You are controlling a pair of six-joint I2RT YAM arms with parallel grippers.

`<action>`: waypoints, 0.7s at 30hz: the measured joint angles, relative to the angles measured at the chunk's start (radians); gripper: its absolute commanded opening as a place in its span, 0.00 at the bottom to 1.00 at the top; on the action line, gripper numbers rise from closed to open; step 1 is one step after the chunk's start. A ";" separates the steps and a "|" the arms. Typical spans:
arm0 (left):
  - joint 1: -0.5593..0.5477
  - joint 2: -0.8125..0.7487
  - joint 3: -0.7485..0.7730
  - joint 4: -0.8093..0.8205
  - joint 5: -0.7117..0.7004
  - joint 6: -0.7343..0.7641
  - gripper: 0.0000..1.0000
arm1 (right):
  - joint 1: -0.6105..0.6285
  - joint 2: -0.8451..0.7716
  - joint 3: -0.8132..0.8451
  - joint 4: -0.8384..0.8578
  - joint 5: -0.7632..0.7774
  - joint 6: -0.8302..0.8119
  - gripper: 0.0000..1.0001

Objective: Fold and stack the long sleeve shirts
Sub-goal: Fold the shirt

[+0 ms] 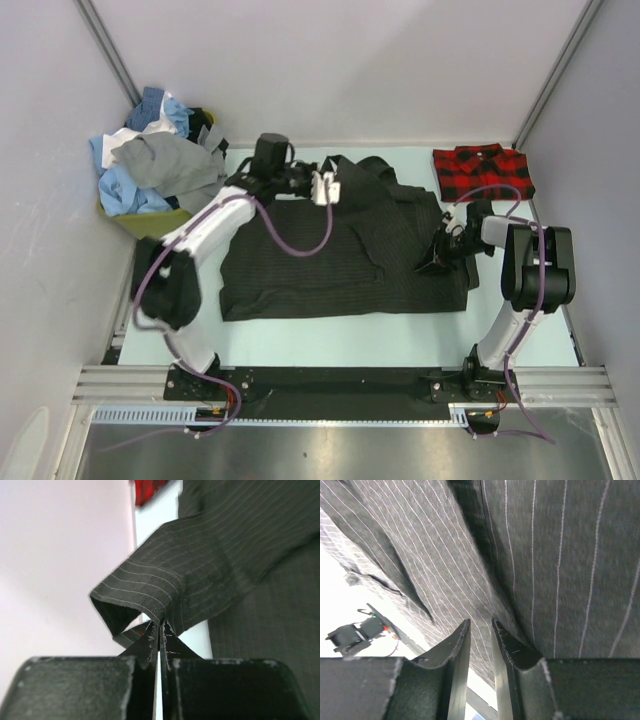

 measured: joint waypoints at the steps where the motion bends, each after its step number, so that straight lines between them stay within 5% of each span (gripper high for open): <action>1: 0.002 -0.075 -0.070 -0.004 0.030 0.021 0.00 | 0.000 -0.009 -0.005 -0.005 0.007 -0.010 0.29; 9: 0.039 -0.493 -0.585 -0.097 0.141 0.405 0.01 | -0.009 -0.084 -0.020 -0.061 0.077 -0.090 0.29; 12: 0.095 -0.494 -0.763 -0.055 0.106 0.520 0.14 | -0.024 -0.106 -0.020 -0.092 0.093 -0.112 0.29; 15: 0.169 -0.488 -0.912 0.023 0.060 0.603 0.44 | -0.041 -0.122 -0.018 -0.129 0.100 -0.146 0.29; 21: 0.286 -0.515 -0.932 0.047 -0.003 0.576 0.63 | -0.050 -0.150 0.019 -0.194 0.092 -0.210 0.36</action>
